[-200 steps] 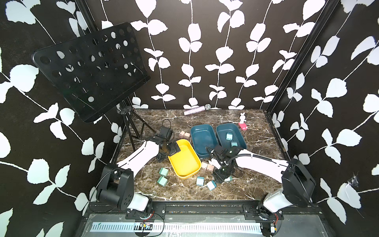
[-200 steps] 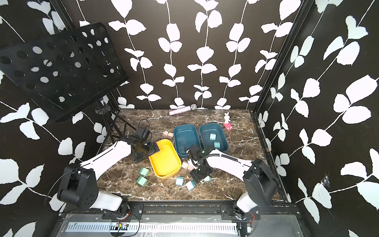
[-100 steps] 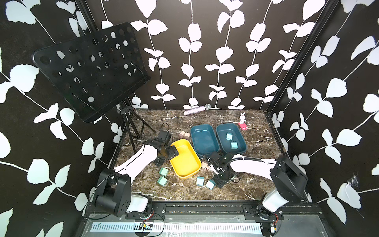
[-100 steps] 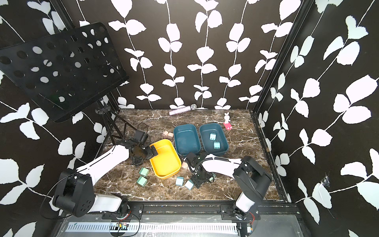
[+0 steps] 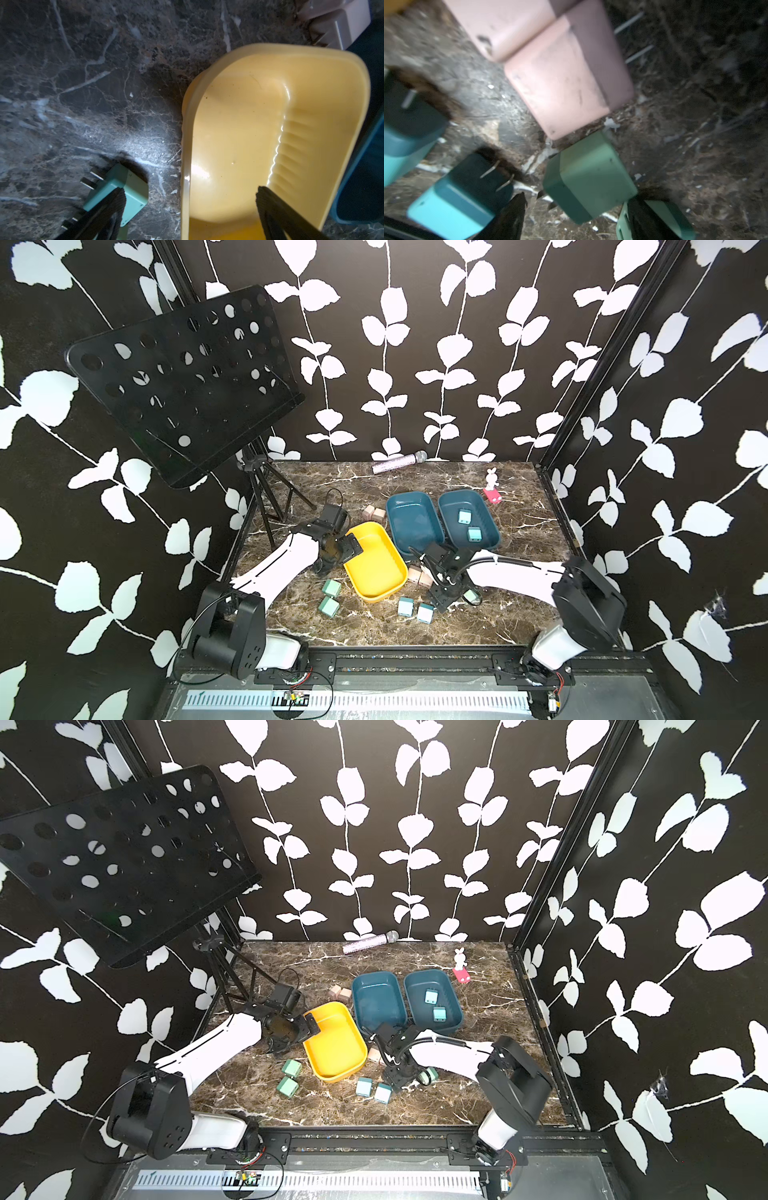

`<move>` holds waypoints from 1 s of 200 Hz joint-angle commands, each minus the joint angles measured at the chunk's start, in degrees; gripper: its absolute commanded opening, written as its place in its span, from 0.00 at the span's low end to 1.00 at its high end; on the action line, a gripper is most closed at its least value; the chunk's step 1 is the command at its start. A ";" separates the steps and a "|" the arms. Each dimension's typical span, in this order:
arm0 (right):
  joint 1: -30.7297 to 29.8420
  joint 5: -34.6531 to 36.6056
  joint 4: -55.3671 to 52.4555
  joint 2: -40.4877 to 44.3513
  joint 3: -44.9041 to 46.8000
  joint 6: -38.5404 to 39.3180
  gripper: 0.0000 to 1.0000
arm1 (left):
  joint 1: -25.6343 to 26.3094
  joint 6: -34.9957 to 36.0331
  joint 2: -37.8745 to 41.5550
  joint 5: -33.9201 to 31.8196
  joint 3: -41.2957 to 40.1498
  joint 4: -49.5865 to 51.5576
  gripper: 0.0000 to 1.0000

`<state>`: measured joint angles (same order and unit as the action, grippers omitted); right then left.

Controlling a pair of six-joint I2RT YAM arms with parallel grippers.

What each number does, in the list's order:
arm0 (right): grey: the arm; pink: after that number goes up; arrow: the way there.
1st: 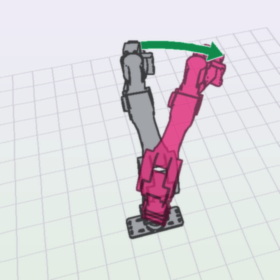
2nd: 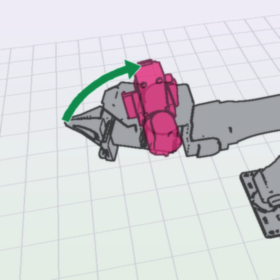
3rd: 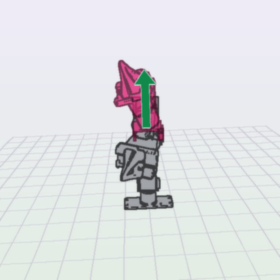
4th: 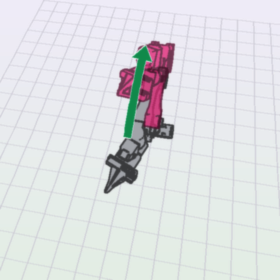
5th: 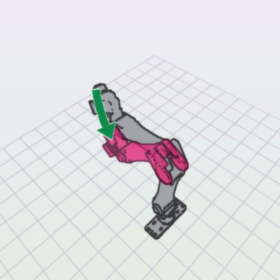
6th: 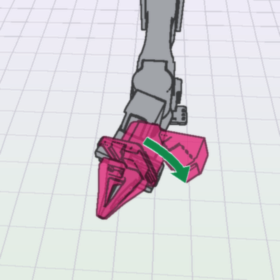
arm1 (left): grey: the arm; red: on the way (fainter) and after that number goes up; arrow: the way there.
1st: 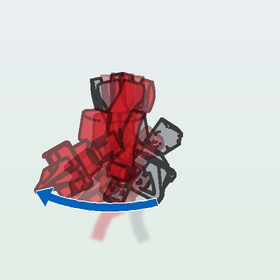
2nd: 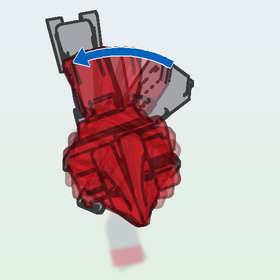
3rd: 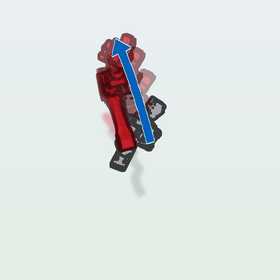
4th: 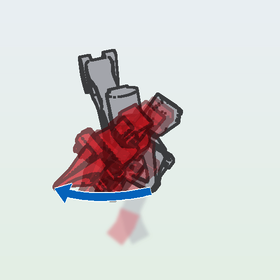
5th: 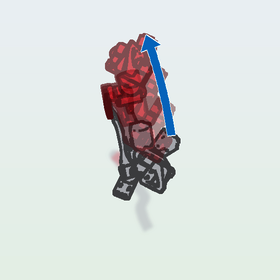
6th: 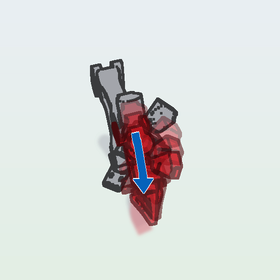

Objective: Place the plugs by color into the storage box
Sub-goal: Adjust the plug at the center of the board, then pick up the plug from the center of the board.

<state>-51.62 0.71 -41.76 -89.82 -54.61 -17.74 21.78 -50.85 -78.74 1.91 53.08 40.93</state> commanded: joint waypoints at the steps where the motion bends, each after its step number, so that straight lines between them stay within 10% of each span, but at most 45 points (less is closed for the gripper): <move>1: -0.18 -0.53 -2.87 4.91 -2.48 -4.45 0.76 | 0.26 3.78 -0.56 -2.17 3.32 1.67 0.99; 200: -12.04 2.17 -1.06 -9.94 -4.85 -44.04 0.67 | -0.03 15.95 -7.04 1.62 4.93 -4.94 0.99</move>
<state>-63.40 1.34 -42.35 -99.61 -61.45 -57.43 21.76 -37.06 -86.26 2.55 58.76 36.32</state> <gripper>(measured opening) 0.698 0.992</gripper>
